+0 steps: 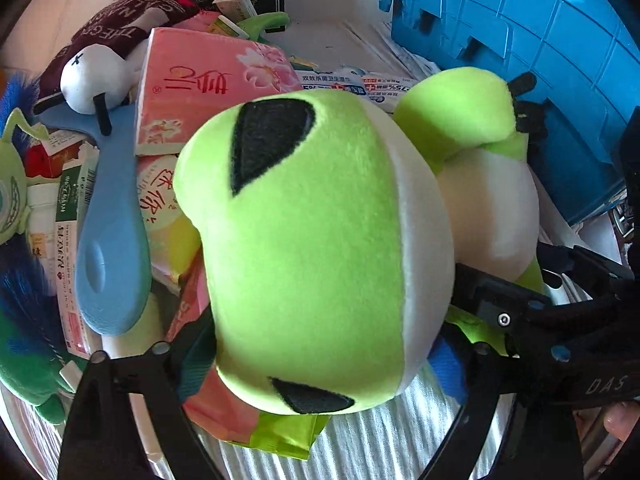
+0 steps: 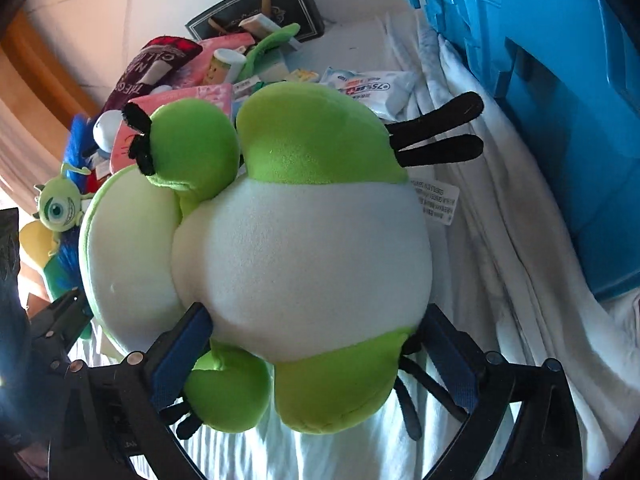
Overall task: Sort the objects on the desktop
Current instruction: 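Carry the green frog into the blue crate and release it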
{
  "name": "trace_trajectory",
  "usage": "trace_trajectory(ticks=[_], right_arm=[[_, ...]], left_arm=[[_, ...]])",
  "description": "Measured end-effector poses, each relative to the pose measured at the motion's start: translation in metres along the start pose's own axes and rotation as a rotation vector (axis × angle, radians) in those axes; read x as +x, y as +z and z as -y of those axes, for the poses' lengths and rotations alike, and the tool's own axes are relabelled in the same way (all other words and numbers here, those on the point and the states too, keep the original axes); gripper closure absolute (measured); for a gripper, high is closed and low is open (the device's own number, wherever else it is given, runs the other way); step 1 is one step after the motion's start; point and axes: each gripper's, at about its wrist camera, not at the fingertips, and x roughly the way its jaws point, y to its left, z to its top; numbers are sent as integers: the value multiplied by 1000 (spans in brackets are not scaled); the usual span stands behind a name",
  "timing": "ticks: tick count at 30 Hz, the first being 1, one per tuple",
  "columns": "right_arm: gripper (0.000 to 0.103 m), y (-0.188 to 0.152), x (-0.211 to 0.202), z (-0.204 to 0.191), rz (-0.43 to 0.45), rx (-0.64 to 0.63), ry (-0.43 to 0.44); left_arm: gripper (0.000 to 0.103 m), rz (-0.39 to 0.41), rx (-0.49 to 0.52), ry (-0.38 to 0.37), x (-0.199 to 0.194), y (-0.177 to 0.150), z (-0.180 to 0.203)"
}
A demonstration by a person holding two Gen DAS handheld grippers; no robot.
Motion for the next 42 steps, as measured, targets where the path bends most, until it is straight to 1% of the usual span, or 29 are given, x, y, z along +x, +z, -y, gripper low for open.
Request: trace_trajectory(ticks=[1, 2, 3, 8, 12, 15, 19, 26, 29, 31, 34, 38, 42], right_arm=[[8, 0, -3, -4, 5, -12, -3], [15, 0, -7, -8, 14, -28, -7], [19, 1, -11, -12, 21, -46, -16], [29, 0, -34, -29, 62, -108, -13], [30, 8, -60, -48, 125, -164, 7], [30, 18, -84, -62, 179, -203, 30], [30, 35, -121, -82, 265, -261, 47], [31, 71, -184, -100, 387, -329, 35], [31, 87, -210, -100, 420, -341, 23], [31, 98, -228, -97, 440, -337, 14], [31, 116, -254, -87, 478, -329, -9], [31, 138, -292, -60, 525, -302, -40], [31, 156, -324, -19, 552, -260, -86]], left_arm=[[26, 17, 6, -1, -4, 0, 1], [28, 31, 14, -1, -9, -1, 2], [30, 40, 17, -1, -13, -2, 2], [32, 94, 0, -7, -37, 0, -8], [31, 182, -4, 5, -73, 3, -16], [32, 254, -14, 16, -99, 19, -17], [32, 364, -13, 28, -144, 28, -27], [32, 512, 4, 22, -199, 70, -22], [31, 558, 24, 15, -218, 91, -11], [32, 582, 36, -3, -225, 110, -2], [31, 612, 66, -30, -242, 129, 17], [31, 646, 123, -55, -261, 163, 58], [31, 639, 171, -105, -264, 194, 110]])
